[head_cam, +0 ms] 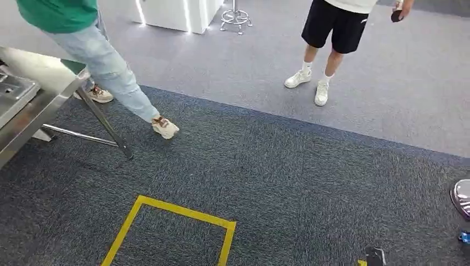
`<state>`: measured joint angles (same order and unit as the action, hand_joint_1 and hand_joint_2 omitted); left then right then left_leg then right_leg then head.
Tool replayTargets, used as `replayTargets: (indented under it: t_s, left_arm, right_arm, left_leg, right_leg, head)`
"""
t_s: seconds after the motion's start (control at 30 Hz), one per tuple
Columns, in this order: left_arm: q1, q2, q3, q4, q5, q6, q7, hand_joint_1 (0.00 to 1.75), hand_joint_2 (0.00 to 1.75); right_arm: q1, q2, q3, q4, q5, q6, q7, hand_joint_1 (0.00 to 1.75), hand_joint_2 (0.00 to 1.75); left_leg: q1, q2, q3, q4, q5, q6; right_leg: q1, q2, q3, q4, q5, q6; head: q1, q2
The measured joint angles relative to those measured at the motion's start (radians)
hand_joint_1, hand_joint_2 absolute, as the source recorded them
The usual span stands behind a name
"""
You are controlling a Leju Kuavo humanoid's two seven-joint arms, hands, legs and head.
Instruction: Take the parts from the cabinet and place them on the table.
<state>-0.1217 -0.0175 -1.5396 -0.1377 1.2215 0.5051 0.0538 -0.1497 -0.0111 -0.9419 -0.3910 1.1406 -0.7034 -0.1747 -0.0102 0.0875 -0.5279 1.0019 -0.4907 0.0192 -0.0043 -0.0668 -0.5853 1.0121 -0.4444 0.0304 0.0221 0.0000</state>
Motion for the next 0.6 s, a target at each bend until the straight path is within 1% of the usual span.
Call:
replayTargets:
  t_s: [0.03, 0.07, 0.1, 0.13, 0.17, 0.2, 0.23, 0.27, 0.3, 0.33, 0.37, 0.4, 0.43, 0.47, 0.5, 0.53, 0.57, 0.6]
  left_arm:
    - [0.000, 0.011, 0.005, 0.001, 0.011, -0.006, 0.004, 0.00, 0.00]
    - [-0.001, 0.011, 0.010, 0.001, 0.020, -0.012, 0.005, 0.00, 0.00]
    - [-0.003, 0.018, 0.015, 0.001, 0.027, -0.016, 0.005, 0.00, 0.00]
    - [-0.003, 0.024, 0.022, 0.001, 0.039, -0.028, 0.006, 0.00, 0.00]
    - [-0.003, 0.028, 0.025, 0.001, 0.052, -0.041, 0.006, 0.00, 0.00]
    - [-0.002, 0.034, 0.035, 0.001, 0.072, -0.066, 0.005, 0.00, 0.00]
    - [0.002, 0.037, 0.045, 0.001, 0.086, -0.092, 0.005, 0.00, 0.00]
    - [0.005, 0.045, 0.055, 0.001, 0.103, -0.118, 0.005, 0.00, 0.00]
    - [0.008, 0.049, 0.063, 0.001, 0.114, -0.137, 0.003, 0.00, 0.00]
    - [0.010, 0.055, 0.080, 0.001, 0.131, -0.165, 0.001, 0.00, 0.00]
    - [0.011, 0.061, 0.095, 0.001, 0.155, -0.208, -0.002, 0.00, 0.00]
    - [0.012, 0.066, 0.110, 0.001, 0.172, -0.235, -0.002, 0.00, 0.00]
    - [0.012, 0.071, 0.125, 0.001, 0.188, -0.261, -0.002, 0.00, 0.00]
    - [0.012, 0.079, 0.141, 0.001, 0.200, -0.285, -0.002, 0.00, 0.00]
    - [0.012, 0.086, 0.151, 0.001, 0.210, -0.300, -0.002, 0.00, 0.00]
    - [0.012, 0.090, 0.162, 0.001, 0.219, -0.316, -0.002, 0.00, 0.00]
    - [0.011, 0.095, 0.171, 0.002, 0.227, -0.328, -0.003, 0.00, 0.00]
    - [0.011, 0.101, 0.180, 0.002, 0.234, -0.340, -0.003, 0.00, 0.00]
  right_arm:
    - [0.008, -0.003, -0.012, 0.012, 0.002, 0.000, 0.007, 0.00, 0.00]
    - [0.021, -0.018, -0.025, 0.022, 0.003, 0.000, 0.010, 0.00, 0.00]
    - [0.029, -0.021, -0.036, 0.027, 0.003, 0.000, 0.011, 0.00, 0.00]
    - [0.036, -0.033, -0.051, 0.034, 0.005, 0.000, 0.011, 0.00, 0.00]
    - [0.039, -0.034, -0.059, 0.040, 0.007, 0.000, 0.011, 0.00, 0.00]
    - [0.037, -0.040, -0.066, 0.044, 0.011, 0.000, 0.011, 0.00, 0.00]
    - [0.036, -0.041, -0.070, 0.049, 0.015, 0.000, 0.011, 0.00, 0.00]
    - [0.036, -0.042, -0.077, 0.055, 0.017, 0.000, 0.011, 0.00, 0.00]
    - [0.039, -0.042, -0.082, 0.061, 0.018, 0.000, 0.011, 0.00, 0.00]
    - [0.042, -0.044, -0.089, 0.071, 0.018, 0.000, 0.011, 0.00, 0.00]
    - [0.045, -0.049, -0.097, 0.082, 0.019, 0.000, 0.012, 0.00, 0.00]
    - [0.046, -0.054, -0.103, 0.089, 0.019, 0.000, 0.013, 0.00, 0.00]
    - [0.046, -0.058, -0.108, 0.096, 0.019, 0.001, 0.013, 0.00, 0.00]
    - [0.046, -0.062, -0.110, 0.103, 0.021, 0.002, 0.013, 0.00, 0.00]
    - [0.045, -0.064, -0.111, 0.108, 0.024, 0.005, 0.013, 0.00, 0.00]
    - [0.046, -0.066, -0.112, 0.112, 0.027, 0.009, 0.013, 0.00, 0.00]
    - [0.048, -0.068, -0.112, 0.116, 0.031, 0.013, 0.013, 0.00, 0.00]
    - [0.050, -0.070, -0.113, 0.121, 0.033, 0.015, 0.014, 0.00, 0.00]
  left_leg:
    - [0.001, 0.007, 0.003, 0.000, -0.002, -0.004]
    - [0.002, 0.018, 0.007, -0.002, -0.004, -0.009]
    - [0.002, 0.025, 0.011, -0.004, -0.006, -0.013]
    - [0.002, 0.014, 0.011, 0.003, -0.014, -0.023]
    - [0.007, -0.031, 0.004, 0.027, -0.032, -0.026]
    - [0.010, -0.064, -0.021, 0.085, -0.071, -0.028]
    - [0.011, -0.076, -0.060, 0.171, -0.114, -0.030]
    - [0.011, -0.079, -0.096, 0.245, -0.145, -0.032]
    - [0.011, -0.079, -0.123, 0.298, -0.158, -0.032]
    - [0.011, -0.079, -0.131, 0.309, -0.149, -0.032]
    - [0.011, -0.079, -0.118, 0.273, -0.117, -0.030]
    - [0.012, -0.081, -0.086, 0.205, -0.073, -0.028]
    - [0.013, -0.095, -0.042, 0.110, -0.025, -0.024]
    - [0.014, -0.136, -0.010, 0.037, 0.000, -0.019]
    - [0.014, -0.147, -0.006, 0.018, -0.010, -0.016]
    - [0.014, -0.135, -0.008, 0.019, -0.007, -0.012]
    - [0.010, -0.129, -0.007, 0.019, -0.007, -0.008]
    - [0.006, -0.122, -0.006, 0.017, -0.004, 0.000]
  right_leg:
    - [0.002, 0.011, -0.002, 0.004, -0.004, -0.006]
    - [0.004, 0.020, -0.004, 0.004, -0.005, -0.010]
    - [0.004, 0.028, -0.003, 0.002, -0.004, -0.015]
    - [-0.005, 0.038, 0.003, -0.006, 0.002, -0.024]
    - [-0.006, 0.047, 0.003, -0.006, 0.004, -0.027]
    - [-0.006, 0.058, 0.001, -0.006, 0.004, -0.035]
    - [-0.004, 0.070, 0.001, -0.006, 0.005, -0.039]
    - [-0.002, 0.082, 0.000, -0.005, 0.005, -0.040]
    - [-0.001, 0.094, 0.000, -0.005, 0.005, -0.040]
    - [0.000, 0.106, 0.001, -0.004, 0.005, -0.040]
    - [0.000, 0.117, 0.001, -0.002, 0.005, -0.040]
    - [0.000, 0.128, 0.001, 0.001, 0.005, -0.040]
    - [-0.001, 0.142, 0.001, 0.004, 0.005, -0.039]
    - [-0.001, 0.151, -0.003, 0.009, 0.004, -0.036]
    - [0.004, 0.160, -0.008, 0.017, 0.001, -0.030]
    - [0.000, 0.166, -0.011, 0.015, 0.005, -0.024]
    - [-0.002, 0.176, -0.012, 0.013, 0.006, -0.017]
    - [-0.005, 0.183, -0.013, 0.010, 0.010, -0.009]
  head:
    - [-0.003, 0.000]
    - [-0.004, 0.000]
    - [-0.003, 0.000]
    - [-0.004, 0.000]
    - [-0.004, 0.000]
    - [-0.005, 0.000]
    - [-0.005, 0.000]
    - [-0.005, 0.000]
    - [-0.005, 0.000]
    - [-0.005, 0.000]
    - [-0.005, 0.000]
    - [-0.005, 0.000]
    - [-0.005, 0.000]
    - [-0.005, 0.000]
    - [-0.004, 0.000]
    - [-0.004, 0.000]
    - [-0.004, 0.000]
    - [-0.004, 0.000]
